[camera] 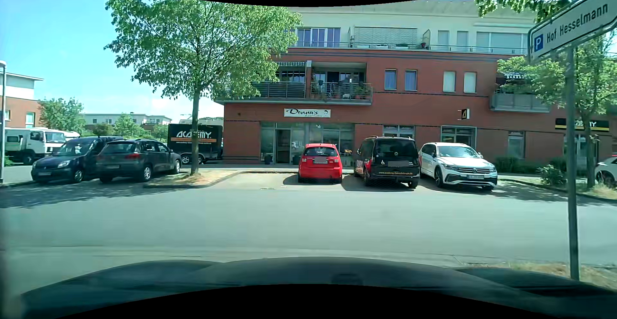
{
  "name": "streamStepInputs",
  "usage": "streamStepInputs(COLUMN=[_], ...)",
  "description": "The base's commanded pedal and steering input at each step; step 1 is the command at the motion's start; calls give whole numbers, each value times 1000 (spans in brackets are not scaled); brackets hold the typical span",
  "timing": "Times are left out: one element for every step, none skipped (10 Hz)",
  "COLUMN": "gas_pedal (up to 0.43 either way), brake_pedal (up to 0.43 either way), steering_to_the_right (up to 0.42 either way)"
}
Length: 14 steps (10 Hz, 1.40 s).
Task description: Follow the waypoints while adhering to traffic rules and regulations
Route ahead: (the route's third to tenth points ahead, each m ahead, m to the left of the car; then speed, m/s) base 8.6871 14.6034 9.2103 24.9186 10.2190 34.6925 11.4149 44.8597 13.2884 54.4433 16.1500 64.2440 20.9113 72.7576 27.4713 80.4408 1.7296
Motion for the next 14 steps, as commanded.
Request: streamStepInputs(gas_pedal=[0,0,0,0,0,0,0,0,0,0,0,0,0,0], brake_pedal=[238,238,244,244,250,256,268,274,274,280,268,238,213,220], steering_to_the_right=[-35,-35,-36,-37,-37,-38,-40,-45,-49,-50,-51,-54,-62,-70])
